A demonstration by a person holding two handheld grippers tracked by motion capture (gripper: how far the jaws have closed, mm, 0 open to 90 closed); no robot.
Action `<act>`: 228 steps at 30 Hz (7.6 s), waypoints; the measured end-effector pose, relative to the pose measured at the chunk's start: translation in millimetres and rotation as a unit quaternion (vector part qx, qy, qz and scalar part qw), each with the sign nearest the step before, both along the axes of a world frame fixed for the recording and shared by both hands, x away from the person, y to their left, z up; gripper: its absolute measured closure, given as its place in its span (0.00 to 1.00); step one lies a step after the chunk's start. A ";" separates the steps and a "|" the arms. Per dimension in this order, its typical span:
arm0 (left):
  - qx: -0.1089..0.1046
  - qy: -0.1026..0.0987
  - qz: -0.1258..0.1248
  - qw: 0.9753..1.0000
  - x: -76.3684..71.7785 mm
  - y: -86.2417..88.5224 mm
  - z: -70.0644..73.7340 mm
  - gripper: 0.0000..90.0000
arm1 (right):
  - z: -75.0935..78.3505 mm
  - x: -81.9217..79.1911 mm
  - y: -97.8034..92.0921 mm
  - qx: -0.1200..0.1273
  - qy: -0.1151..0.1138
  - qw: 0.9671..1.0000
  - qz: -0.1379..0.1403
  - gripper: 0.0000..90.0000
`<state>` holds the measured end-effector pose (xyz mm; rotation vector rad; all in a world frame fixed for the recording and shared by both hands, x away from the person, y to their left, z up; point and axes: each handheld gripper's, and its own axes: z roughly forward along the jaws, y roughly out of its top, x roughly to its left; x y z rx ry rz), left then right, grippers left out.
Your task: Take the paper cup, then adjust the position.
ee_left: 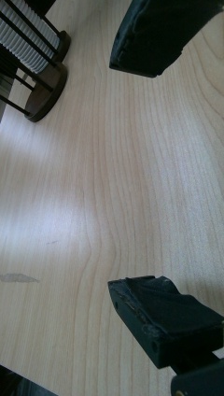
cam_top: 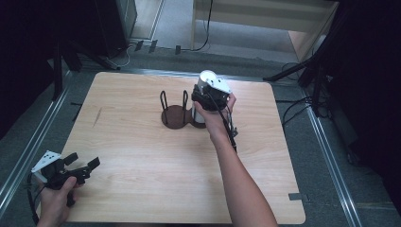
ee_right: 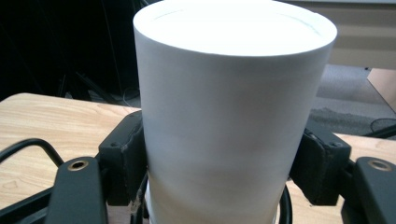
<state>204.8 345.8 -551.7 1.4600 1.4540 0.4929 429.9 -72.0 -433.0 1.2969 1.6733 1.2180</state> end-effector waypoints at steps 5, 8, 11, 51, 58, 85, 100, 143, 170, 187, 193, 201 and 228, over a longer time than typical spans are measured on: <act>0.000 0.000 0.001 1.000 0.2 -0.2 -0.1 0.00 | 7.8 -1.6 -1.2 0.005 -0.013 1.000 0.003 0.33; 0.001 -0.001 0.001 1.000 0.2 -0.3 -0.1 0.00 | 13.2 -3.1 -2.7 0.007 -0.023 1.000 0.006 0.34; 0.002 0.000 0.001 1.000 0.3 -0.5 -0.1 0.00 | 17.5 -4.6 -2.8 -0.002 -0.035 0.999 0.009 0.34; 0.002 -0.001 0.003 1.000 0.2 -0.8 0.1 0.00 | 77.8 -45.2 -26.1 0.026 -0.086 0.995 0.034 0.35; 0.002 -0.001 0.002 1.000 0.2 -0.7 0.0 0.00 | 71.3 -58.8 -39.5 0.021 -0.082 0.996 0.031 0.35; 0.016 -0.002 0.006 1.000 -2.0 -2.5 2.4 0.00 | 20.5 -130.0 -75.1 0.011 -0.057 0.998 0.038 0.34; 0.037 -0.023 -0.007 0.999 4.2 -27.9 26.6 0.00 | -17.9 -159.2 -92.9 0.013 -0.026 0.999 0.033 0.34; 0.035 -0.050 -0.165 0.984 38.6 -169.2 87.9 0.00 | -44.2 -176.9 -54.6 -0.019 -0.019 0.995 0.098 0.35; 0.027 -0.056 -0.250 0.966 30.7 -219.8 89.6 0.00 | -64.2 -205.4 -3.3 -0.064 -0.013 0.983 0.170 0.36; 0.034 -0.056 -0.315 0.947 29.3 -243.1 91.7 0.07 | -62.9 -217.2 -1.3 -0.068 -0.026 0.976 0.204 0.36; 0.038 -0.065 -0.328 0.942 27.4 -244.2 92.5 0.17 | -62.2 -218.3 -2.2 -0.061 -0.029 0.975 0.213 0.36; 0.035 -0.076 -0.323 0.943 26.9 -240.2 93.9 0.29 | -60.8 -219.0 -2.7 -0.064 -0.034 0.972 0.223 0.35; 0.005 -0.093 -0.326 0.941 29.8 -230.9 94.4 0.41 | -58.9 -219.6 -2.5 -0.083 -0.044 0.972 0.214 0.24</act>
